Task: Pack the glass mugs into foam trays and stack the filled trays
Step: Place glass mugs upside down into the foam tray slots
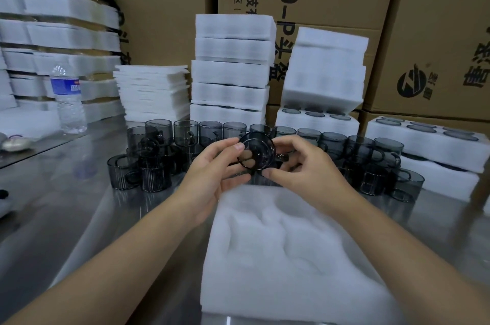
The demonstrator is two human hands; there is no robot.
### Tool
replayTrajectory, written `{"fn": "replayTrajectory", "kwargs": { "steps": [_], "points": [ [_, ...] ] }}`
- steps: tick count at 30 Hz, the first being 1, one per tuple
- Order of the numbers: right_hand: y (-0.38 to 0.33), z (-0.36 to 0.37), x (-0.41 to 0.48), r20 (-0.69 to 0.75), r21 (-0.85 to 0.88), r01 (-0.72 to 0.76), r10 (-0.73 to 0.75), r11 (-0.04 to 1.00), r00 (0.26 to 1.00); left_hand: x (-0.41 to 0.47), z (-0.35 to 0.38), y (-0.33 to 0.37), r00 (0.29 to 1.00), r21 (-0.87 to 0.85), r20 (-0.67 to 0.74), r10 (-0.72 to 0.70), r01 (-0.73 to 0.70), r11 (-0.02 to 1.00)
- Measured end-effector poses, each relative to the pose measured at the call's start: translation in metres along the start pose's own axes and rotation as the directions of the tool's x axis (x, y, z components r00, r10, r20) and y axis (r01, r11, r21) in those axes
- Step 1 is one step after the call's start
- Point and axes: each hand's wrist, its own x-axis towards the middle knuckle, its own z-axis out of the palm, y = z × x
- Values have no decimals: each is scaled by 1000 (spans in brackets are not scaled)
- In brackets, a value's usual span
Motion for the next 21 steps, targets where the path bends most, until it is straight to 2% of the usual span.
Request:
{"fn": "replayTrajectory", "kwargs": {
  "steps": [10, 14, 21],
  "points": [
    [-3, -4, -5, 148, -125, -12, 31, 992, 989, -2, -2, 0, 999, 42, 41, -30, 28, 999],
    [-3, -6, -7, 179, -84, -29, 43, 996, 983, -2, 0, 2, 998, 61, 39, -48, 46, 997],
    [1, -5, -5, 192, 103, -50, 29, 993, 981, -4, -1, 3, 997, 77, 65, -50, 45, 996]
  ]
}}
